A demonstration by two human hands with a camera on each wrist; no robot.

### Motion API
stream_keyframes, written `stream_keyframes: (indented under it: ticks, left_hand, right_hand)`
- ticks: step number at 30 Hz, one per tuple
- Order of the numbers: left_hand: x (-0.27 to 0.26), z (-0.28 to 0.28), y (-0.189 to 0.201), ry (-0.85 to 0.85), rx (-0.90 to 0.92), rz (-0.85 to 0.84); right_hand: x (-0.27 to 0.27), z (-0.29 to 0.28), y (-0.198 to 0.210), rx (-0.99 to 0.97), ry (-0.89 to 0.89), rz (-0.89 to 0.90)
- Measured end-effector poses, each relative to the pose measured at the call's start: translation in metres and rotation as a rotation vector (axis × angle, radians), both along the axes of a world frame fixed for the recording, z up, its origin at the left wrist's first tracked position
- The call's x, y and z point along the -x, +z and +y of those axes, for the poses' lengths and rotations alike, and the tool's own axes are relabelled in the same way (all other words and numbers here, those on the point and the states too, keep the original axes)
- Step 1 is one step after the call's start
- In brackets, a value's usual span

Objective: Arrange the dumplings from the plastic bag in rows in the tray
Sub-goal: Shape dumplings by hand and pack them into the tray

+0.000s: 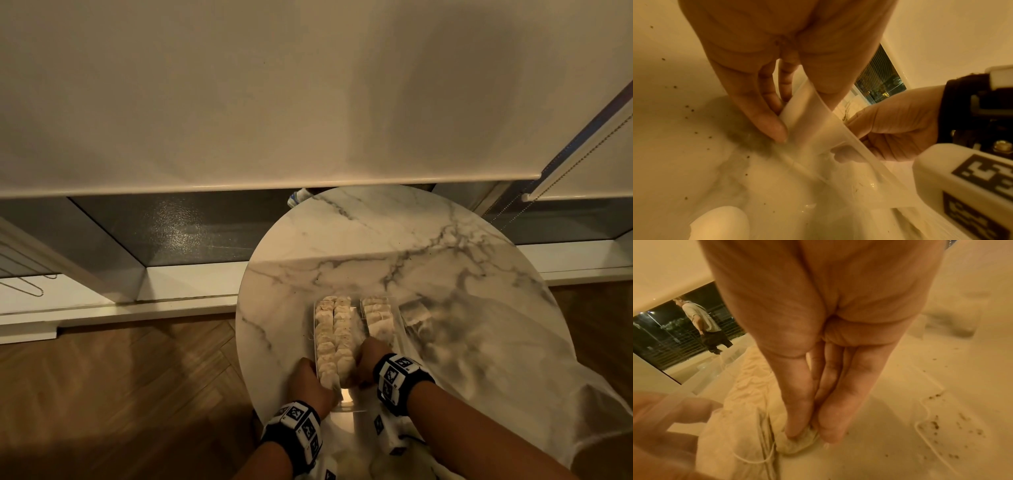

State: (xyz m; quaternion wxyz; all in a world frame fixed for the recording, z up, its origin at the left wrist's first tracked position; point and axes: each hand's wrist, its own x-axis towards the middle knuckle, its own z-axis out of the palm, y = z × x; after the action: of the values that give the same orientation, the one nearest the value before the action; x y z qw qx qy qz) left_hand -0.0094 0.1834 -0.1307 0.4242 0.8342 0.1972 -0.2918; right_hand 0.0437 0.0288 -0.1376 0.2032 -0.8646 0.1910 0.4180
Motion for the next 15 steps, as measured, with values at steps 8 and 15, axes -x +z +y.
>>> stream_keyframes:
  ticks: [8, 15]
  left_hand:
    - [-0.001, 0.002, 0.005, 0.019, 0.066, 0.076]
    - [0.001, 0.0, 0.005, 0.048, 0.058, 0.056]
  right_hand:
    - [-0.001, -0.003, -0.006, -0.054, -0.059, 0.005]
    - [-0.002, -0.012, -0.005, -0.089, -0.153, 0.0]
